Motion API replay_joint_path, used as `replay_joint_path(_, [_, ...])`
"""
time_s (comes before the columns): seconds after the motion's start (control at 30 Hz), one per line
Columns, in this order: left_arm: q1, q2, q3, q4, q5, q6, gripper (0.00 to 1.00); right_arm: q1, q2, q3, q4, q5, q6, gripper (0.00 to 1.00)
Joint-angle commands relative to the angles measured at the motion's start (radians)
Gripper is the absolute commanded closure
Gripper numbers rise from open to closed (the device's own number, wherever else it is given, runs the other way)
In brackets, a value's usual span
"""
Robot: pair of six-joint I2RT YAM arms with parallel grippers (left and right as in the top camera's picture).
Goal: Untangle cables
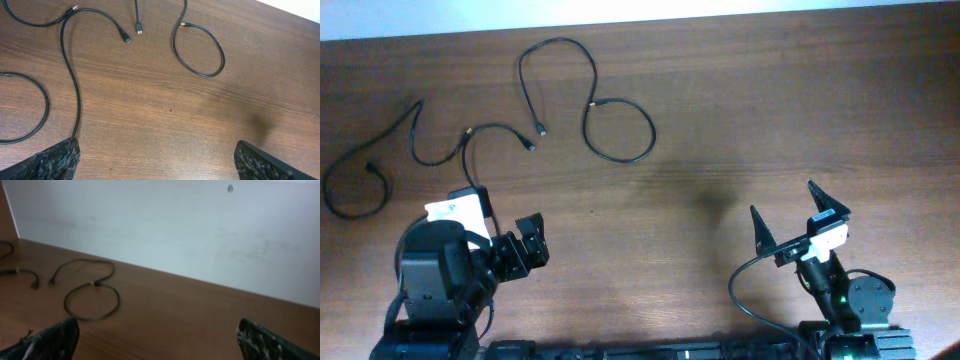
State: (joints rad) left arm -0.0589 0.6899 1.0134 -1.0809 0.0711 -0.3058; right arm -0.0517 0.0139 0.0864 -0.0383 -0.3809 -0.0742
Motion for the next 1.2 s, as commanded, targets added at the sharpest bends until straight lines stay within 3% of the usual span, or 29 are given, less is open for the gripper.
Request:
replay_joint_path(0.0, [0.000,-0.004,0.006,0.001,-0.007,0.016,0.01,0.014,-0.011,-0.067,0.049,0.058,0.011,0.01])
replay_joint_path(0.17, [0.000,-0.004,0.006,-0.002,-0.007,0.016,0.01,0.020,-0.011,-0.081,-0.023,0.128,0.011,0.01])
replay_joint_path(0.9, [-0.043,-0.032,0.006,-0.014,-0.007,0.016,0.01,0.019,-0.011,-0.081,-0.018,0.124,0.011,0.01])
replay_joint_path(1.0, [0.002,-0.229,-0.028,-0.016,-0.068,0.016,0.01,0.019,-0.011,-0.081,-0.018,0.124,0.011,0.01])
replay_joint_path(1.1, [0.064,-0.513,-0.196,0.003,-0.071,0.016,0.01,0.019,-0.011,-0.081,-0.018,0.124,0.011,0.01])
replay_joint_path(1.17, [0.078,-0.676,-0.336,0.108,-0.067,0.016,0.01,0.019,-0.011,-0.081,-0.018,0.124,0.011,0.01])
